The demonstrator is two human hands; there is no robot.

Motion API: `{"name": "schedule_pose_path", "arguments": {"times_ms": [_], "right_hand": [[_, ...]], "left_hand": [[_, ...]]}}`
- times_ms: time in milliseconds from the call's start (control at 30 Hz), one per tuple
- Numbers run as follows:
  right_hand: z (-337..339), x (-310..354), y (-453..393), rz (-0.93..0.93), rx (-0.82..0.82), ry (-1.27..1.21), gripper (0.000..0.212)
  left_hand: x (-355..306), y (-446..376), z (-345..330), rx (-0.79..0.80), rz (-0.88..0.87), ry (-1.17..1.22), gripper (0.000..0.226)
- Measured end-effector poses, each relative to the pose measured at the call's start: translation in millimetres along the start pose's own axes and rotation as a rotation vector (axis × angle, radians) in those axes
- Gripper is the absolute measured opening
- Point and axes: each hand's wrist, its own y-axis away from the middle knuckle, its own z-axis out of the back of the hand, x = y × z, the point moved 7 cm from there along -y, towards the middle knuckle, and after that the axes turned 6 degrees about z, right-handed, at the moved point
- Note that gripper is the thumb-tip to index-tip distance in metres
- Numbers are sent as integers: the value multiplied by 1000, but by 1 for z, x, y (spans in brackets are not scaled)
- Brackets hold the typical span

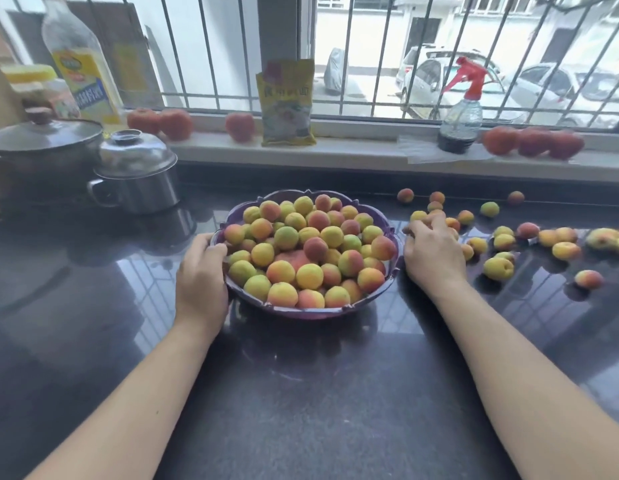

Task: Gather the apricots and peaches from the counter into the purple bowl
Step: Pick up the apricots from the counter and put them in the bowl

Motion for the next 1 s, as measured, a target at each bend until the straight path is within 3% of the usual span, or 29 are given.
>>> {"name": "schedule_pose_path", "arguments": {"times_ms": [100, 233, 433, 700, 800, 1000], "right_hand": [[6, -5, 0, -41, -36, -160, 25], [6, -10, 2, -158, 3, -192, 26], [10, -2, 6, -108, -3, -247, 21], [37, -9, 6, -252, -120, -639, 21], [72, 19, -8, -95, -91, -837, 21], [106, 89, -20, 257, 236, -723, 36]], "left_hand": [[-1, 0, 0, -1, -4, -7, 22], [-1, 2, -1, 2, 0, -5, 22], [1, 0, 0, 8, -17, -13, 25], [5, -3, 0, 5, -17, -10, 24], [3, -1, 0, -4, -23, -9, 27], [2, 0, 0, 2, -27, 19, 27]]}}
